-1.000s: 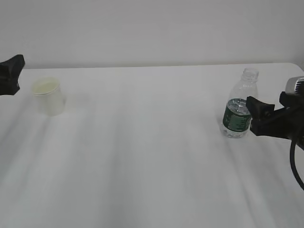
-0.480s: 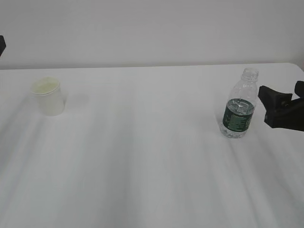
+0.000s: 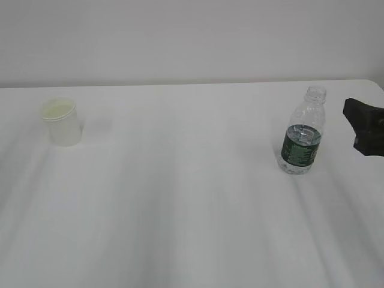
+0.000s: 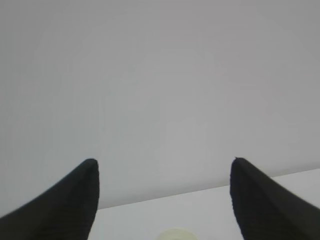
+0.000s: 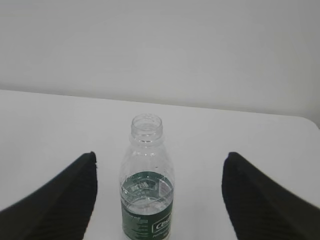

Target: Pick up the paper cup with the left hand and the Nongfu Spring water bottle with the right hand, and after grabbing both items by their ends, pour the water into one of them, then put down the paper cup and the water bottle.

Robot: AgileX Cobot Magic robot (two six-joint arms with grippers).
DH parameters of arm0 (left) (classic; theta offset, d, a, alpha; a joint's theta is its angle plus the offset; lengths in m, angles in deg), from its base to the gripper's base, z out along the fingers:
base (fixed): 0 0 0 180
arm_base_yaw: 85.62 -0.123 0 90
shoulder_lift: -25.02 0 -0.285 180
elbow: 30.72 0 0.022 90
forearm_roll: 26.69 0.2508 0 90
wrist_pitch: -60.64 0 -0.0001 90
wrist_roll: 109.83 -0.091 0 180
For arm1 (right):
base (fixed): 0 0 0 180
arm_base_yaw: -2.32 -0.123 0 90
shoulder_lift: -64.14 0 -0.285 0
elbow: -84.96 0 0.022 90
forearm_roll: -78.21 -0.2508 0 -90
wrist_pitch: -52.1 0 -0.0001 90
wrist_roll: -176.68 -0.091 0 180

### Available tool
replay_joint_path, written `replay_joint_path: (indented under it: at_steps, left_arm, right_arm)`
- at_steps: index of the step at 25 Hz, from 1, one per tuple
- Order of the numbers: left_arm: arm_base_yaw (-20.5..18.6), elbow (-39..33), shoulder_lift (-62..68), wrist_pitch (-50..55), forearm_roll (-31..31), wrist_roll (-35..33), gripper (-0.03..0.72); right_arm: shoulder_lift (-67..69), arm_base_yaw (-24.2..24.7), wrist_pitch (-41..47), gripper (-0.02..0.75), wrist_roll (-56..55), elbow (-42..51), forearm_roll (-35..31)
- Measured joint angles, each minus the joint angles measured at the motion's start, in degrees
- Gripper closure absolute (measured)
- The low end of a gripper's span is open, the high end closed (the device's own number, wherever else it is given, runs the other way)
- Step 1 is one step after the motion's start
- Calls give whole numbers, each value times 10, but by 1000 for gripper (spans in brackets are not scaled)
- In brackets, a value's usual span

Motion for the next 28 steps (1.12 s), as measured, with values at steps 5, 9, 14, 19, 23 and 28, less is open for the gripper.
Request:
replay_joint_path:
  at_steps: [5,9,14,19,23,28]
  left_arm:
    - [0,0,-50,46,-1,0,101]
    - [0,0,-94,88,-1,0,101]
    - [0,0,-150,145,-2,0,101]
    - [0,0,-210,198,-6,0,101]
    - [0,-1,-257,245,-9,0,101]
    - [0,-1,-315,304,-9,0,101]
  right_arm:
    - [-40,0,36,145,11,0,-9]
    - [-76,0,60,145,14,0,-10]
    - [-118,0,100,145,20,0,-12]
    - [-160,0,143,145,36,0,-22]
    - [-196,0,193,145,65,-4,-39]
    - [-236,0,251,145,109,-26,-61]
